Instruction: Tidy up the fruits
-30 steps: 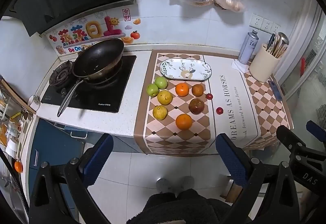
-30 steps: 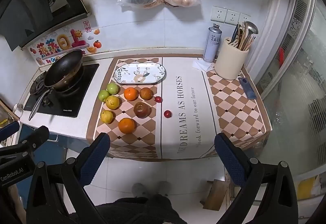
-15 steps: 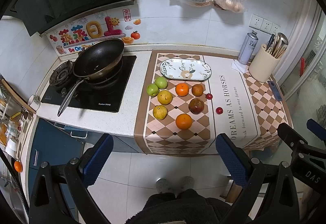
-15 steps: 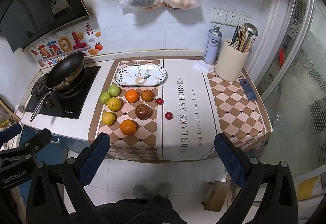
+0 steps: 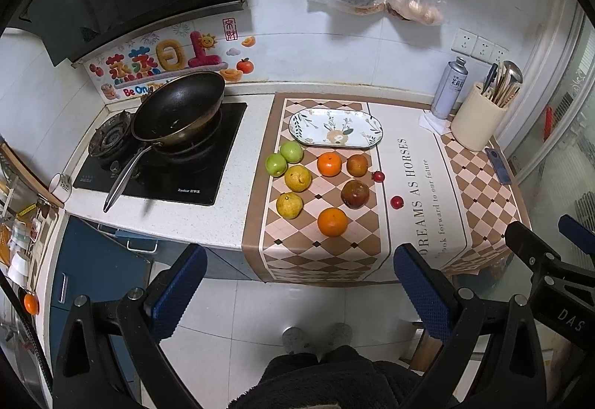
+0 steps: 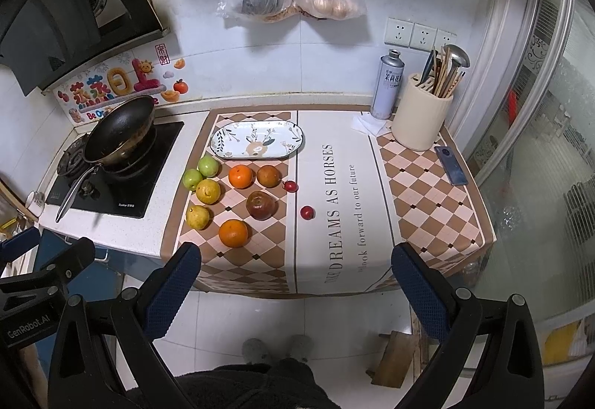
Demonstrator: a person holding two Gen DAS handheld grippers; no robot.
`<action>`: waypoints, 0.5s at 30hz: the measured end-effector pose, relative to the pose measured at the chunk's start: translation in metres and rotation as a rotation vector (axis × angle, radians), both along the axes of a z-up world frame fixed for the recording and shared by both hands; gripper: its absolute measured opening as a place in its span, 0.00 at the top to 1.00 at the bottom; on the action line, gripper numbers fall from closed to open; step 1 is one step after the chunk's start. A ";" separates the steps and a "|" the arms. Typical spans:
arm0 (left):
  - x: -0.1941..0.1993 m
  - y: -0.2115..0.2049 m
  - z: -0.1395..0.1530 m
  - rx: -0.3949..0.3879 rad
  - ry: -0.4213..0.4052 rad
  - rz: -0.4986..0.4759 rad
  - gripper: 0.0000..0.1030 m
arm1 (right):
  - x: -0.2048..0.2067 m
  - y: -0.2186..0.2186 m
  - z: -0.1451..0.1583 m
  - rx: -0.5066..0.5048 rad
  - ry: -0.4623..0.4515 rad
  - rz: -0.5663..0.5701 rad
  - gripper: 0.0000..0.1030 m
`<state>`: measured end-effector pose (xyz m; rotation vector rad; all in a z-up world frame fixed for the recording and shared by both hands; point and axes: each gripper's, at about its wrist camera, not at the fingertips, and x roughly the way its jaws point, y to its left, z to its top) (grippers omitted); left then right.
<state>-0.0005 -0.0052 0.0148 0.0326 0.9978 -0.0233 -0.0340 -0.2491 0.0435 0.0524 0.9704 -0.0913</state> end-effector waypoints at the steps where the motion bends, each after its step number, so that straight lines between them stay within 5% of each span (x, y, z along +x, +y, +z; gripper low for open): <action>1: 0.000 0.001 -0.003 0.000 0.000 -0.001 0.00 | -0.001 0.001 -0.001 0.000 0.000 0.000 0.00; 15: -0.002 0.000 0.000 -0.001 -0.003 -0.003 0.00 | -0.002 0.002 0.005 0.006 -0.001 -0.003 0.00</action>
